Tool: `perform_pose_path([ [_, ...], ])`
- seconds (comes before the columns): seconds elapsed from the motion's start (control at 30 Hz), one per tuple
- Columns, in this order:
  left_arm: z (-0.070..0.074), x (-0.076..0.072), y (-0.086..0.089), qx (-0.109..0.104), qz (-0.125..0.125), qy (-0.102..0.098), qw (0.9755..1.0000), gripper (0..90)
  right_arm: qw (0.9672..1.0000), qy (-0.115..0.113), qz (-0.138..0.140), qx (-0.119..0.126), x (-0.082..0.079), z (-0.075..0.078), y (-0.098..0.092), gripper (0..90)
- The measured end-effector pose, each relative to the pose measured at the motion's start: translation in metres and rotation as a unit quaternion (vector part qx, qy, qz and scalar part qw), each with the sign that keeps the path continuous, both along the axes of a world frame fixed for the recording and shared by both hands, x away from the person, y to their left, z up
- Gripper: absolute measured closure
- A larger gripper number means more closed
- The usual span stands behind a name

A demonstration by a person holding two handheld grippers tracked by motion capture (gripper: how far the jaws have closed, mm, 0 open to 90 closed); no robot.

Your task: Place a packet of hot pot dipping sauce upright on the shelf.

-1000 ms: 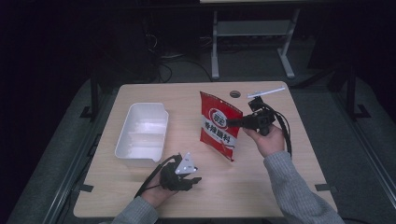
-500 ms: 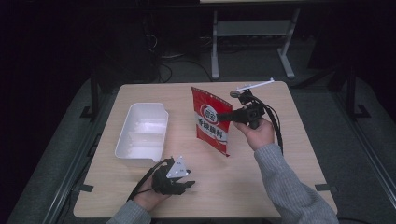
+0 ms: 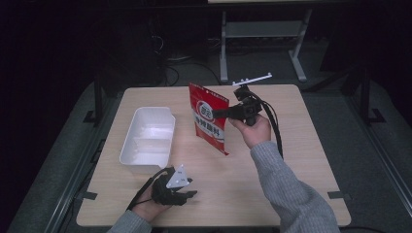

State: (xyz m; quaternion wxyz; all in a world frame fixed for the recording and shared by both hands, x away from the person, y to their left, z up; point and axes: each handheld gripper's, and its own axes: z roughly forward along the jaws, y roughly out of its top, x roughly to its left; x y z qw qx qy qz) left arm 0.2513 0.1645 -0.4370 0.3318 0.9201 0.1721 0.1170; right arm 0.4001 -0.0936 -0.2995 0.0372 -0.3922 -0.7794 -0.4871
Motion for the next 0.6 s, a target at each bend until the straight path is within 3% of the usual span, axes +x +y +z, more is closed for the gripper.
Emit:
perform_pose_path([
  [0.6,-0.001,-0.005,0.013,0.002,-0.001,0.004,1.0,55.1,0.9992,-0.027,0.023,0.017,0.012,0.022,0.048,88.6],
])
